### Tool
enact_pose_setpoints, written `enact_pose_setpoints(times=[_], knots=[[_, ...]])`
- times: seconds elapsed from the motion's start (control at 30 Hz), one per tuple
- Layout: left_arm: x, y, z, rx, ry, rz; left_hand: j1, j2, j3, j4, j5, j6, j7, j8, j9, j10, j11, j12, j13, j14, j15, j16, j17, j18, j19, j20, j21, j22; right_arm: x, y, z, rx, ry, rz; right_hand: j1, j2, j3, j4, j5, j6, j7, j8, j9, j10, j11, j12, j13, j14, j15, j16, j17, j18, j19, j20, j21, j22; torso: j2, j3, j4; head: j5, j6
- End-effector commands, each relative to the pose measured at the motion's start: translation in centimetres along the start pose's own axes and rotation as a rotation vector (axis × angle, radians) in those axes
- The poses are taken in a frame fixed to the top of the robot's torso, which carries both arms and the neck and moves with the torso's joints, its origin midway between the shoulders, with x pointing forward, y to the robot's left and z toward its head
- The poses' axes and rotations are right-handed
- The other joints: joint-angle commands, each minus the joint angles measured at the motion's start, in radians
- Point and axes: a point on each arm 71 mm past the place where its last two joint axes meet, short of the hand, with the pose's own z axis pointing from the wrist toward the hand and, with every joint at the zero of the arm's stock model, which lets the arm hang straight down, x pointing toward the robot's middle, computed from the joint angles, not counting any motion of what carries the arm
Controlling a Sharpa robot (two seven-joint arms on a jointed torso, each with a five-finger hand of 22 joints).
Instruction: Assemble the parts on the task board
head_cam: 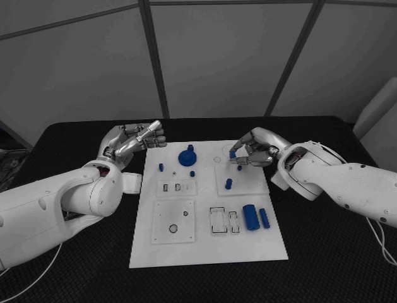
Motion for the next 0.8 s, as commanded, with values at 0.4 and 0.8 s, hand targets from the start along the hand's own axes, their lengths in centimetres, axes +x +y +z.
enact_pose_setpoints(times=[0.4, 0.8], knots=[[-0.4, -0.1, 0.2, 0.011, -0.005, 0.01, 0.004, 0.009, 0.001, -0.004, -0.003, 0.0, 0.002, -0.005, -0.001, -0.001, 0.001, -0.003, 0.0, -0.001, 0.002, -0.006, 0.002, -0.002, -0.004, 0.001, -0.004, -0.002, 4.0, 7.9, 2.0, -0.184, 0.007, -0.195, 0.0, 0.013, -0.001, -0.008, 0.012, 0.008, -0.002, 0.009, 0.005, 0.005, -0.006, 0.008, 0.005, 0.095, -0.009, 0.007, 0.227, -0.005, 0.005, -0.01, 0.01, 0.008, -0.002, -0.0036, 0.0061, 0.053, -0.015], [-0.1, 0.0, 0.3, 0.01, -0.002, 0.007, 0.004, 0.01, 0.001, -0.005, -0.003, 0.0, 0.002, -0.005, -0.001, -0.001, 0.001, -0.002, 0.0, 0.0, 0.002, -0.006, 0.002, -0.002, -0.005, 0.001, -0.005, -0.002, 6.9, 11.1, 3.5, -0.237, 0.034, -0.294, 0.0, 0.013, -0.002, -0.008, 0.014, 0.008, -0.003, 0.01, 0.005, 0.006, -0.006, 0.009, 0.006, 0.096, -0.01, 0.008, 0.229, -0.006, 0.007, -0.011, 0.011, 0.012, -0.002, -0.0025, 0.0027, 0.07, -0.028]])
